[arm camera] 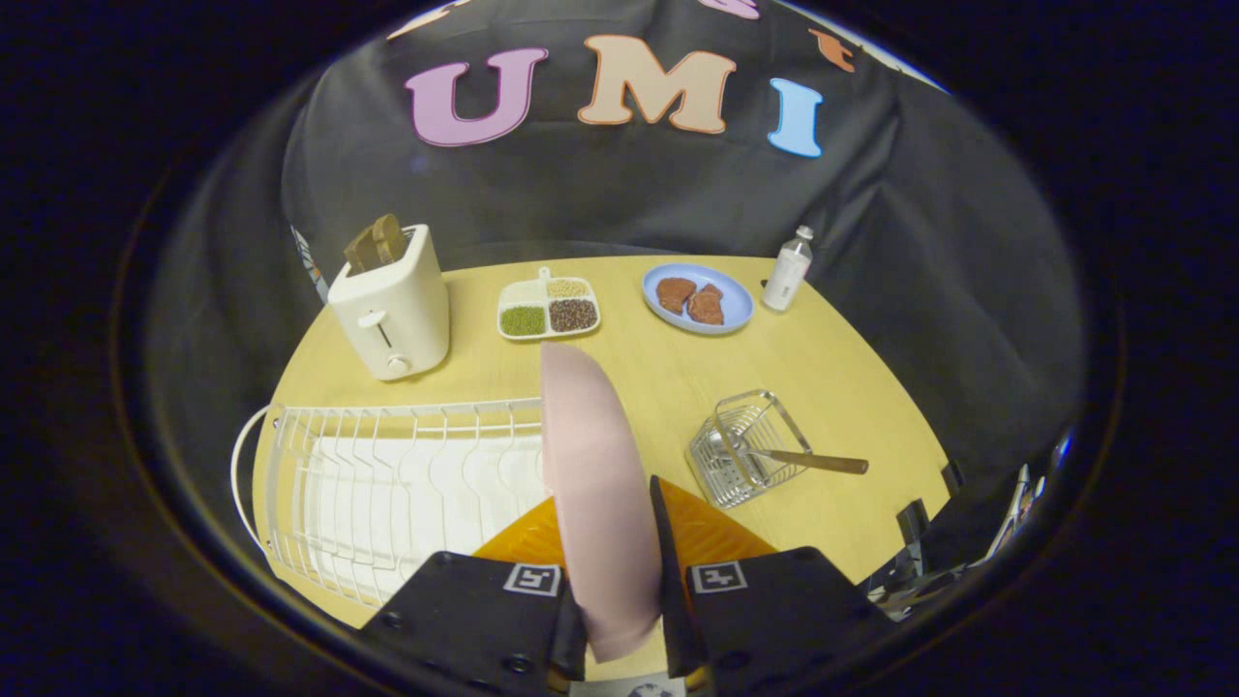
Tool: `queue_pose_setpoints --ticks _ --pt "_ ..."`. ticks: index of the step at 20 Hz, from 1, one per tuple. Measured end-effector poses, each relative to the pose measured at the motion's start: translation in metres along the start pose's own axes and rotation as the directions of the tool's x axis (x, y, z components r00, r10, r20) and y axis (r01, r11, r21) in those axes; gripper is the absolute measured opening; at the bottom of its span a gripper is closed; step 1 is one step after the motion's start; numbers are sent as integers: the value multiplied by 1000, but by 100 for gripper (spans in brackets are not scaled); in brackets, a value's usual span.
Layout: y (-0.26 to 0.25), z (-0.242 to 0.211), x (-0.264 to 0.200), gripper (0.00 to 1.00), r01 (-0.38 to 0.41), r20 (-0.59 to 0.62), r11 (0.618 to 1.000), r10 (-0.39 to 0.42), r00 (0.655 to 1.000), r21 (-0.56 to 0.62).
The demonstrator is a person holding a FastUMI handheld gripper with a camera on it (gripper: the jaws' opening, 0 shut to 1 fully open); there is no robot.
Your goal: Take the plate from the dish rack, then take the spoon from the basket and place it into the plate.
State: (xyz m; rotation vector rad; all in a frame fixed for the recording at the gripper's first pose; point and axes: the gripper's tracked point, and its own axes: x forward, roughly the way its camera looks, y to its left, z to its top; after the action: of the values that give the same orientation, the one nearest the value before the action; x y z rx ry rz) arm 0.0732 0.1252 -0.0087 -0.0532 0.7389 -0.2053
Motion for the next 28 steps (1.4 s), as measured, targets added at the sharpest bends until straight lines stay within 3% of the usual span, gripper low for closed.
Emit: queue_pose_setpoints --ticks 6,14,28 --pt "4 10 0 35 -4 16 1000 5 1000 -27" --pt "4 34 0 34 54 54 989 -47 997 -136" --pt "-2 32 -19 31 83 76 991 -75 994 -102"
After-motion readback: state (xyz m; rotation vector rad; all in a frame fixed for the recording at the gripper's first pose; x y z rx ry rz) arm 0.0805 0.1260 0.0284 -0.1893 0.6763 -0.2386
